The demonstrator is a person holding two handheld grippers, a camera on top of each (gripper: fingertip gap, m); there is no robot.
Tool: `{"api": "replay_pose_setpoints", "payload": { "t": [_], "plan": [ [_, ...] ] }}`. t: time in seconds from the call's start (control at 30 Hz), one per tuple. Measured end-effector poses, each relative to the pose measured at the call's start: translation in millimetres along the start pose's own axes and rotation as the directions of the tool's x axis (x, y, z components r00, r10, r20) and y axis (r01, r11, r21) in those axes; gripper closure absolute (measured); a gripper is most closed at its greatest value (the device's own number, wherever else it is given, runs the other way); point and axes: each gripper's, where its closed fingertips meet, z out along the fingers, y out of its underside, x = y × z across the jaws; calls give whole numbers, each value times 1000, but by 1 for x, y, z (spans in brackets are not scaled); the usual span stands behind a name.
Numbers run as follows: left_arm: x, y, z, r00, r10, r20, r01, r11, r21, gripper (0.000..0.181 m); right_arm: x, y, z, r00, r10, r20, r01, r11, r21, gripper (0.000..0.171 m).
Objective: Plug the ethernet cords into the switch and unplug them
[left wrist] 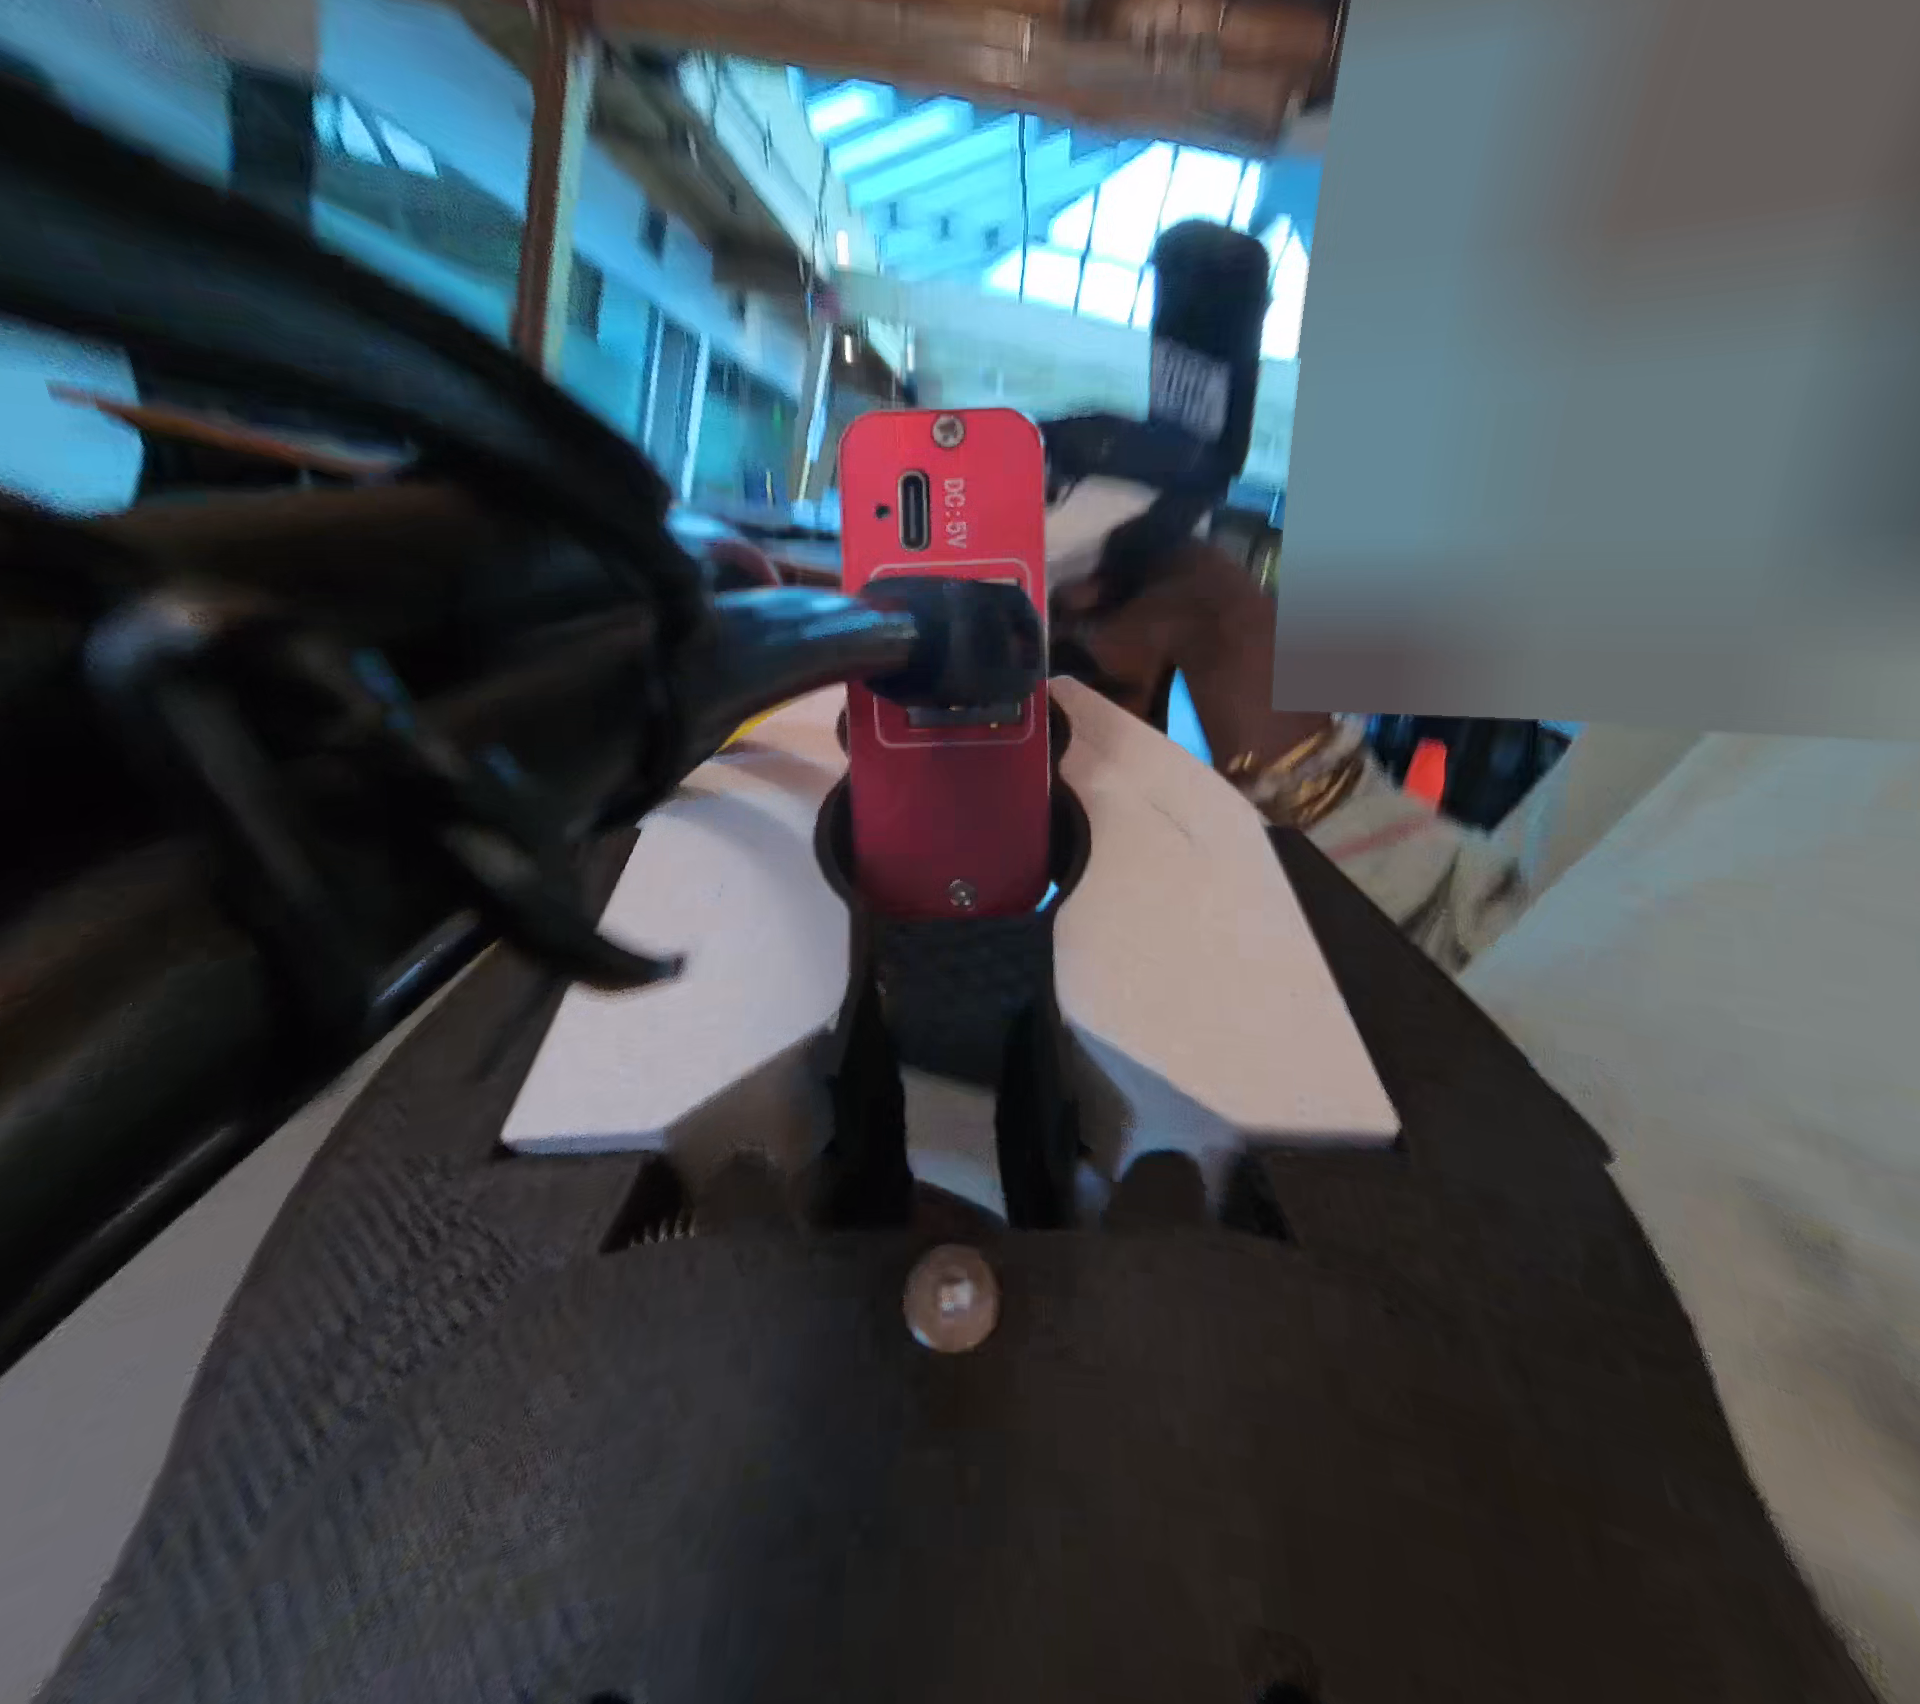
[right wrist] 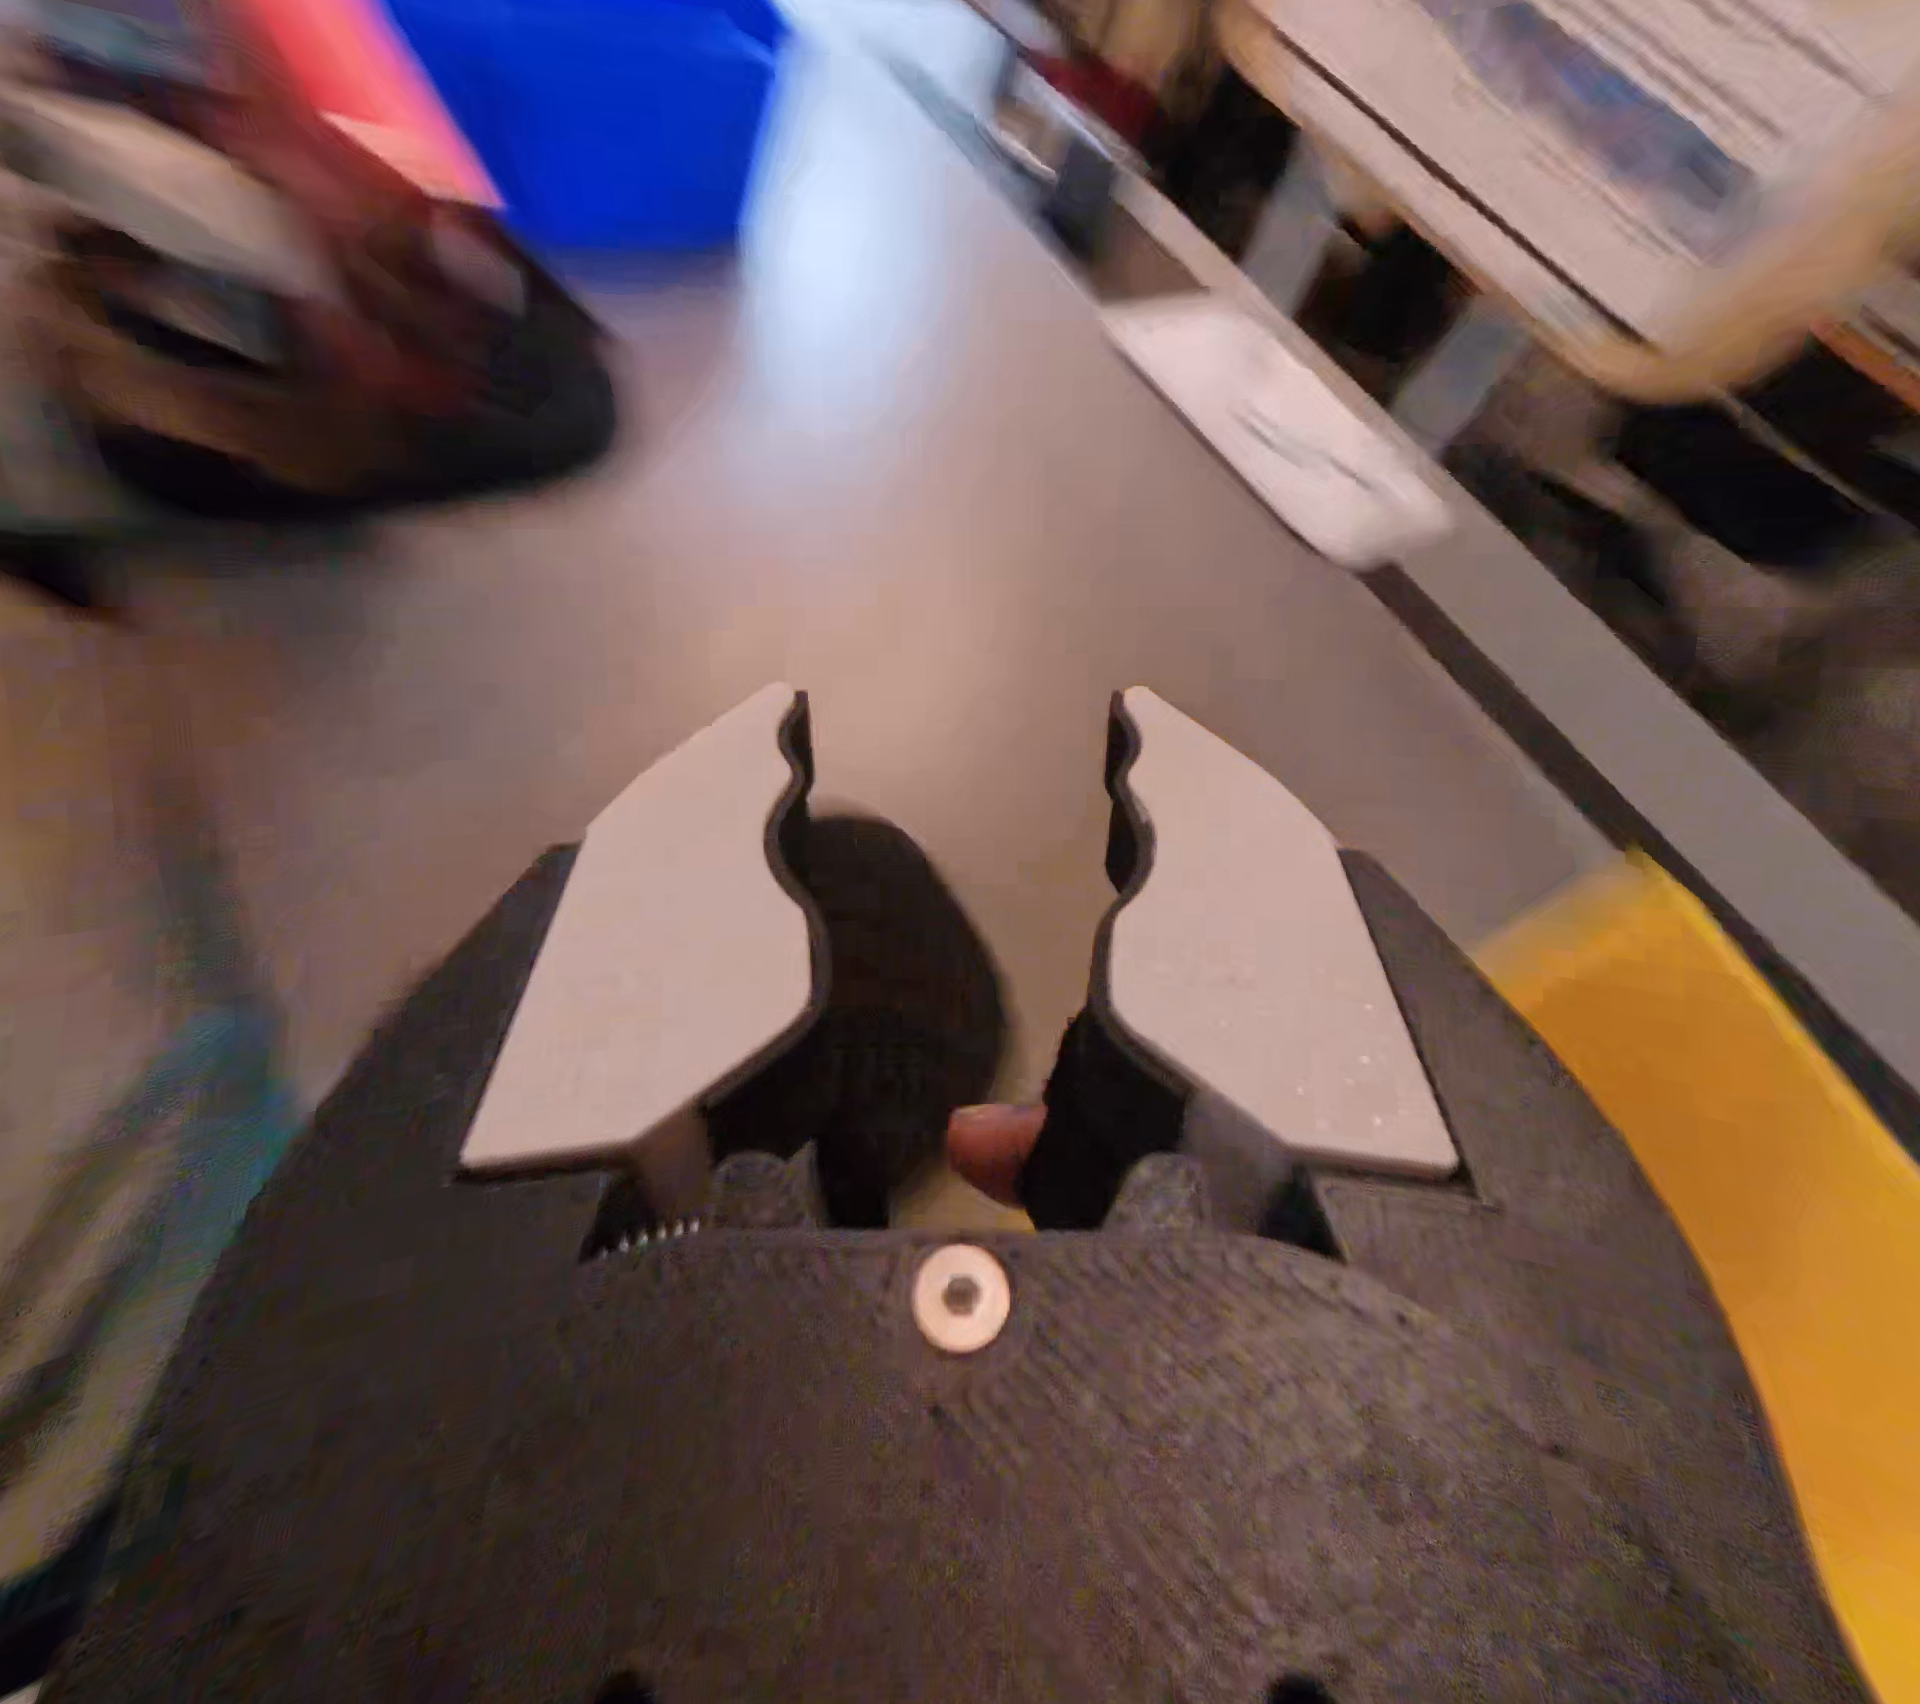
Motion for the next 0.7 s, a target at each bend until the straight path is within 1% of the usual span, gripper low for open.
{"api": "replay_pose_setpoints", "payload": {
  "t": [0.03, 0.07, 0.13, 0.17, 0.27, 0.3, 0.33, 0.4, 0.43, 0.5, 0.57, 0.63, 0.7],
  "plan": [
    [0, 12, 2, 1000, 13, 2, -13, 995, -95, 152, -29, -17, 10, 991, -18, 135, 8, 997, 73, 115],
    [0, 24, 3, 1000, 28, 9, -26, 980, -198, 153, -51, -30, 18, 974, -42, 221, 16, 993, 119, 114],
    [-3, 46, 1, 996, 83, 35, -64, 925, -374, 153, -81, -44, 37, 945, -73, 320, 27, 989, 145, 116],
    [-3, 52, 1, 993, 110, 40, -83, 902, -423, 152, -93, -46, 48, 927, -77, 367, 30, 991, 132, 116],
    [9, 60, 3, 993, 122, -10, -112, 871, -478, 152, -119, -41, 80, 886, -86, 455, 62, 996, 67, 117],
    [11, 62, 3, 992, 122, -22, -117, 858, -500, 152, -127, -37, 88, 871, -91, 483, 78, 996, 47, 120],
    [12, 66, 2, 991, 133, -26, -127, 841, -525, 153, -134, -33, 92, 850, -98, 517, 97, 995, 28, 130],
    [4, 70, -3, 984, 177, -1, -147, 813, -564, 152, -136, -30, 95, 836, -116, 536, 113, 993, 38, 138],
    [4, 66, -2, 982, 190, -3, -161, 824, -543, 152, -135, -33, 94, 834, -101, 542, 77, 995, 67, 140],
    [7, 50, 2, 989, 146, 5, -128, 885, -447, 150, -132, -46, 91, 824, -40, 566, -71, 982, 174, 142],
    [5, 31, 6, 994, 96, 42, -77, 940, -332, 146, -120, -55, 88, 830, 29, 557, -222, 934, 282, 143],
    [-1, 20, 6, 993, 87, 76, -66, 967, -247, 140, -104, -65, 83, 845, 110, 523, -358, 843, 401, 144],
    [-6, 16, 7, 991, 70, 111, -48, 980, -194, 132, -87, -76, 75, 829, 201, 521, -495, 697, 519, 144]
  ]
}}
